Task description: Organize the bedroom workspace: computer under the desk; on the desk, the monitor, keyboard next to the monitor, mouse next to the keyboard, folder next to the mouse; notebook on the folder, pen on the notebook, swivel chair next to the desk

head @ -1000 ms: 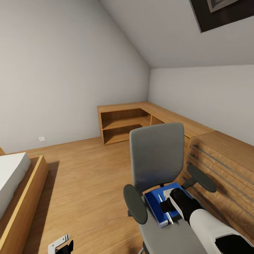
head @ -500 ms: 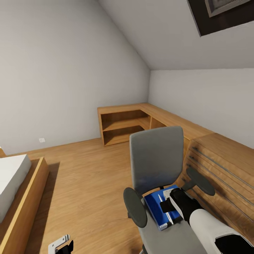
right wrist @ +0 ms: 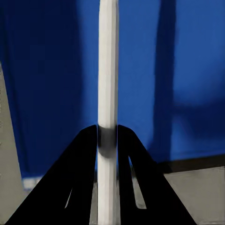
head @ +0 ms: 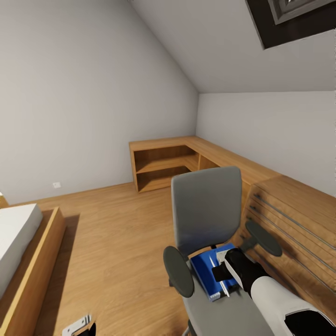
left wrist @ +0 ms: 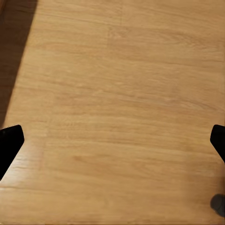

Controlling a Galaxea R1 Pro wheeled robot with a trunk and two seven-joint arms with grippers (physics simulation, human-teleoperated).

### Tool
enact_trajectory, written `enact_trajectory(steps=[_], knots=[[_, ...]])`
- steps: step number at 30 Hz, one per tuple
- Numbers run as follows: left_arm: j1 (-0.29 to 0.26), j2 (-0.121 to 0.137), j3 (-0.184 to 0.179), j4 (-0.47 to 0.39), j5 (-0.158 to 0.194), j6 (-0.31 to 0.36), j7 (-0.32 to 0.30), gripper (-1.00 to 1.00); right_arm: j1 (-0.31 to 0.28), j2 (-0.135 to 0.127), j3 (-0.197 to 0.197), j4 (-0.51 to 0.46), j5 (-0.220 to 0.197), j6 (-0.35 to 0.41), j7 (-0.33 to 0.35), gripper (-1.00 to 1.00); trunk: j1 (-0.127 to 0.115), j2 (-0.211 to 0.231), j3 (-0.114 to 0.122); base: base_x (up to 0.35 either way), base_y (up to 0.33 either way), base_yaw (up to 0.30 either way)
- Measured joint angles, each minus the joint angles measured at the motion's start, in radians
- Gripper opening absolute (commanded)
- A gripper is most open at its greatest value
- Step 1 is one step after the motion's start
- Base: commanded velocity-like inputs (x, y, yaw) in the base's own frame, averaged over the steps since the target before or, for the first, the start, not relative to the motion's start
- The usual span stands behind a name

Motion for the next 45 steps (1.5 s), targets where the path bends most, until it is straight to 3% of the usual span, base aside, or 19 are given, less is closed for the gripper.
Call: enact_trajectory(steps=[17, 24, 29, 38, 45], knots=[[0.000, 0.000, -0.001, 0.013, 0.000, -0.015, 0.000, 1.00, 0.000, 0.000, -0.002, -0.003, -0.001, -0.004, -0.003, -1.00, 0.000, 0.000, 0.015, -0.309, -0.004, 0.000], [0.000, -0.003, -0.001, 0.015, 0.001, -0.015, 0.002, 1.00, 0.001, 0.002, -0.002, -0.003, -0.001, -0.006, -0.003, -1.00, 0.000, 0.000, 0.026, -0.070, -0.011, 0.000], [0.000, -0.003, 0.001, 0.071, 0.001, -0.016, 0.002, 1.00, 0.000, 0.003, -0.003, -0.004, -0.002, -0.006, -0.003, -1.00, 0.000, 0.000, 0.031, -0.008, -0.001, 0.000], [0.000, -0.003, 0.001, 0.124, 0.002, -0.029, 0.002, 1.00, 0.000, 0.002, -0.004, -0.004, -0.002, -0.009, -0.002, -1.00, -0.035, 0.063, 0.061, -0.001, 0.000, 0.000], [0.000, -0.004, -0.004, 0.210, 0.002, -0.124, 0.002, 1.00, 0.000, 0.004, -0.004, -0.004, -0.002, -0.008, -0.003, -1.00, -0.062, 0.112, 0.083, 0.000, 0.000, 0.000]])
